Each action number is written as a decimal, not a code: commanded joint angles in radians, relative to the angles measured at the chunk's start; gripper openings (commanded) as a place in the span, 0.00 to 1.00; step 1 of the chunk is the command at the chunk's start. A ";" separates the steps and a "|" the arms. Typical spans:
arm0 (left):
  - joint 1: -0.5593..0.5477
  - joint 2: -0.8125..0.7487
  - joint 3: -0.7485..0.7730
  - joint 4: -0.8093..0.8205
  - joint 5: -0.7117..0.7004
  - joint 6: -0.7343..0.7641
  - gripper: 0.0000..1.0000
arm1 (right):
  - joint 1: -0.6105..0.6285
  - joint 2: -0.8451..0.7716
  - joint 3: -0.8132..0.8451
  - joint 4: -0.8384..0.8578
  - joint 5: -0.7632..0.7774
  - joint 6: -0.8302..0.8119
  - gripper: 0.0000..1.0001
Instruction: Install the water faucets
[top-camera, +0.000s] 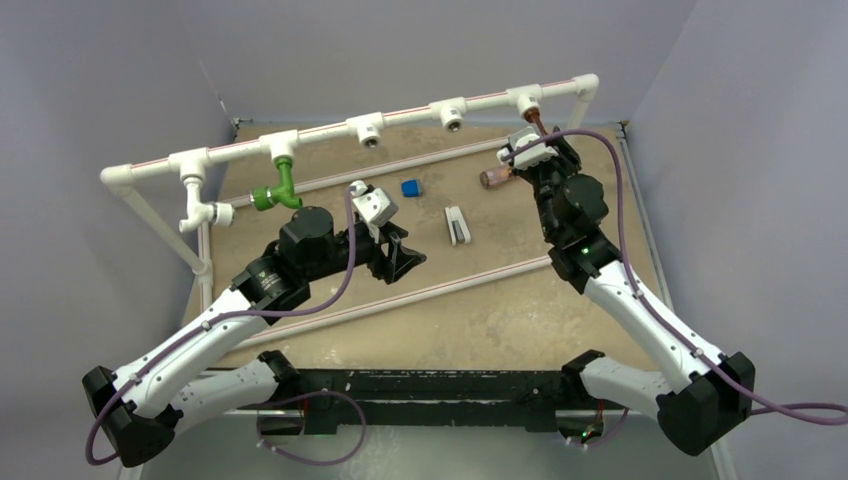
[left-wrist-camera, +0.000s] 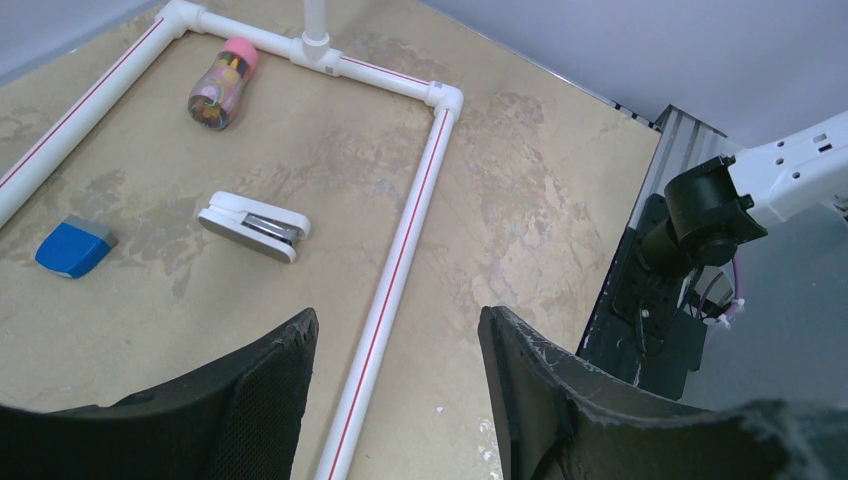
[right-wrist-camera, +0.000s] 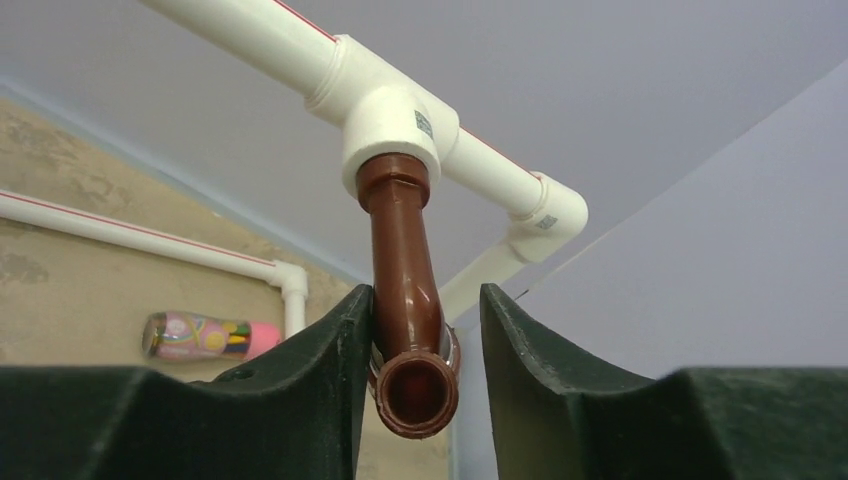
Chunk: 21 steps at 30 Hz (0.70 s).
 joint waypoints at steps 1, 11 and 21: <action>-0.002 0.004 0.035 0.024 0.003 -0.001 0.59 | -0.029 -0.005 0.025 0.047 -0.066 0.072 0.39; -0.002 0.005 0.036 0.024 0.003 -0.001 0.59 | -0.068 -0.008 0.018 0.038 -0.115 0.197 0.00; -0.002 0.001 0.035 0.023 0.000 0.000 0.60 | -0.077 -0.054 -0.017 0.080 -0.268 0.585 0.00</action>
